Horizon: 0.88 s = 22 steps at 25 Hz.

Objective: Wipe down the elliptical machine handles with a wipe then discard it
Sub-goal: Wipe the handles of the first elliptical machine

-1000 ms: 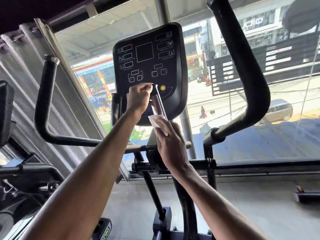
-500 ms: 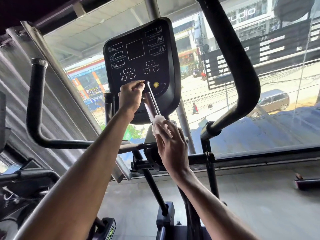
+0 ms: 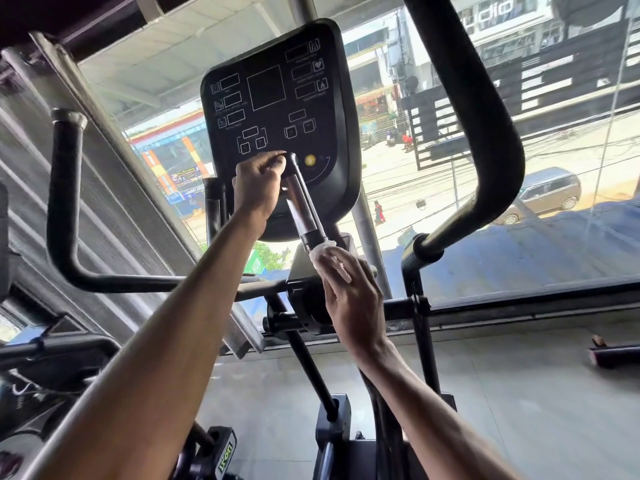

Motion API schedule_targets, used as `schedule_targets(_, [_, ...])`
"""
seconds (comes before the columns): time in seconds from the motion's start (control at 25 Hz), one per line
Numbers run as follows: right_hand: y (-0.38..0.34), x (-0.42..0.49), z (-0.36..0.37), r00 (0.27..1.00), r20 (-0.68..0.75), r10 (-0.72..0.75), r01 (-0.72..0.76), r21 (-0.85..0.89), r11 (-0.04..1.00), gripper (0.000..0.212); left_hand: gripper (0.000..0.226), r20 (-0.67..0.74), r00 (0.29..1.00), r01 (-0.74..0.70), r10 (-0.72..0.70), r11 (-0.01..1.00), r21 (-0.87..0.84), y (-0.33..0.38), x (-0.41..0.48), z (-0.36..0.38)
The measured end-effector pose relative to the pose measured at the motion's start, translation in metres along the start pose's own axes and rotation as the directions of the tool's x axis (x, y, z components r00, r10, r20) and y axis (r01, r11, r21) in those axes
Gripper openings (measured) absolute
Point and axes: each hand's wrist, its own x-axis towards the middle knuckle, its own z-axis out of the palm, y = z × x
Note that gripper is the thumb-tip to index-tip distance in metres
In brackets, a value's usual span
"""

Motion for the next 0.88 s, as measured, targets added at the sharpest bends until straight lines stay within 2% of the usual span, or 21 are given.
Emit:
schedule_targets(0.16, [0.004, -0.008, 0.0, 0.998, -0.044, 0.055, -0.053, 0.044, 0.998, 0.033, 0.029, -0.036, 0.999, -0.034, 0.035, 0.999, 0.015, 0.001, -0.007, 0.005])
schedule_targets(0.24, [0.007, -0.012, -0.002, 0.994, -0.046, 0.096, -0.088, 0.155, 0.984, 0.032, 0.027, -0.07, 0.996, -0.049, 0.05, 0.998, 0.027, 0.002, -0.008, 0.009])
schedule_targets(0.32, [0.012, -0.004, -0.008, 0.958, 0.004, 0.287, -0.273, 0.324, 0.906, 0.025, 0.026, -0.095, 0.994, -0.051, 0.054, 0.998, 0.025, 0.0, -0.008, 0.011])
schedule_targets(0.4, [0.019, 0.011, -0.012, 0.892, 0.126, 0.433, -0.446, 0.393, 0.804, 0.02, 0.024, -0.106, 0.993, -0.056, 0.057, 0.998, 0.021, 0.0, -0.008, 0.011])
schedule_targets(0.48, [0.024, 0.015, -0.018, 0.893, 0.223, 0.39, -0.449, 0.409, 0.795, 0.021, 0.023, -0.11, 0.992, -0.067, 0.069, 0.998, 0.023, 0.0, -0.008, 0.013])
schedule_targets(0.56, [0.033, 0.01, -0.02, 0.926, 0.242, 0.289, -0.363, 0.366, 0.857, 0.025, 0.023, -0.114, 0.991, -0.071, 0.074, 0.997, 0.029, 0.0, -0.009, 0.014])
schedule_targets(0.6, [0.041, 0.01, -0.018, 0.925, 0.252, 0.284, -0.357, 0.327, 0.875, 0.025, 0.024, -0.121, 0.99, -0.07, 0.072, 0.997, 0.025, 0.0, -0.009, 0.014])
schedule_targets(0.72, [0.052, 0.017, -0.012, 0.87, 0.362, 0.333, -0.441, 0.272, 0.855, 0.025, 0.027, -0.118, 0.991, -0.063, 0.065, 0.998, 0.016, -0.001, -0.01, 0.015])
schedule_targets(0.88, [0.058, 0.008, -0.01, 0.919, 0.312, 0.24, -0.328, 0.269, 0.905, 0.028, 0.021, -0.12, 0.991, -0.064, 0.065, 0.998, 0.013, 0.0, -0.011, 0.014])
